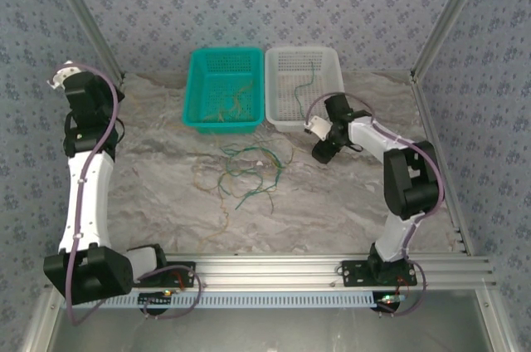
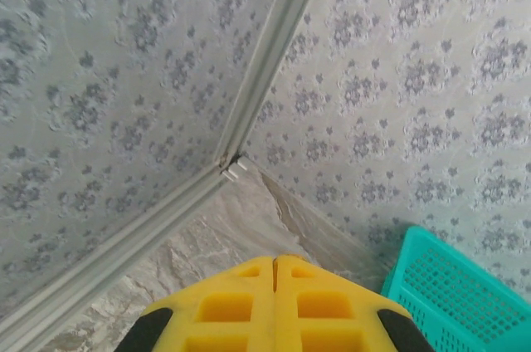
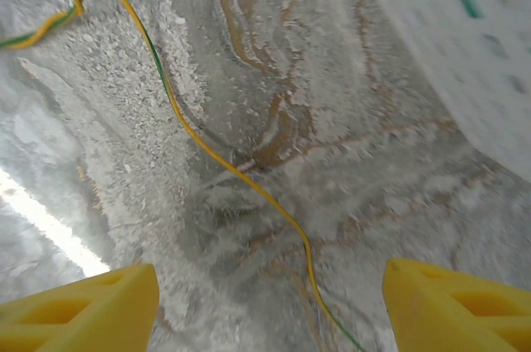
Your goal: Untangle the cables
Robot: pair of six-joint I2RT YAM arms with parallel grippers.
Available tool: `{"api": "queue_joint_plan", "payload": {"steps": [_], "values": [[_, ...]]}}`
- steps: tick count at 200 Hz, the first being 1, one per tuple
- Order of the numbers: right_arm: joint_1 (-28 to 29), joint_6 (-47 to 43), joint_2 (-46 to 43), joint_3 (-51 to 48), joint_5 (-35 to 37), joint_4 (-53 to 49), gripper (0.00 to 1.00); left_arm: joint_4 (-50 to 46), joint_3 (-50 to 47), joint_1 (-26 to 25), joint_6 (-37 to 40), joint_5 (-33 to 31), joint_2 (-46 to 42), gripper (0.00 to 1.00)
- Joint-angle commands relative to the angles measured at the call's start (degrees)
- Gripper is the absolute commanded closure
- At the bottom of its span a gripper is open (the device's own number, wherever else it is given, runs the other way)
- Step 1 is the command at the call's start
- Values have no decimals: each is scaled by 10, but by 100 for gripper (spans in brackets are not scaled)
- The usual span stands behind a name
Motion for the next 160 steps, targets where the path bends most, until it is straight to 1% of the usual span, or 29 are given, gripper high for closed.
{"api": "queue_joint_plan", "payload": {"steps": [1,11,35,53,59,68,78,87,99,107,125,147,160], "values": [[6,-58,37,16,-12,13,27,21,-2,-18,6,31,-2,100],[14,-69,44,12,-11,30,28,18,-2,-28,12,30,-3,100],[27,-76,54,-2,-8,80,28,14,-6,-52,13,42,-7,100],[36,-77,80,21,-2,62,30,11,-7,-80,23,45,-8,100],[40,-80,88,26,9,58,32,9,-7,-87,25,41,-9,100],[43,-85,94,27,22,59,33,9,-8,-94,29,38,-13,100],[44,-85,89,20,20,68,33,13,-11,-97,28,34,-17,100],[44,-84,79,13,8,76,40,14,-12,-98,29,36,-19,100],[44,-83,67,2,-10,86,44,13,-10,-98,26,39,-19,100],[45,-83,63,-2,-14,85,44,14,-8,-98,24,44,-18,100],[52,-70,53,-14,19,98,40,19,-9,-106,24,45,-17,100],[45,-44,26,-16,7,104,36,19,4,-123,35,57,-6,100],[46,-35,7,-14,14,96,35,9,22,-140,51,62,1,100]]}}
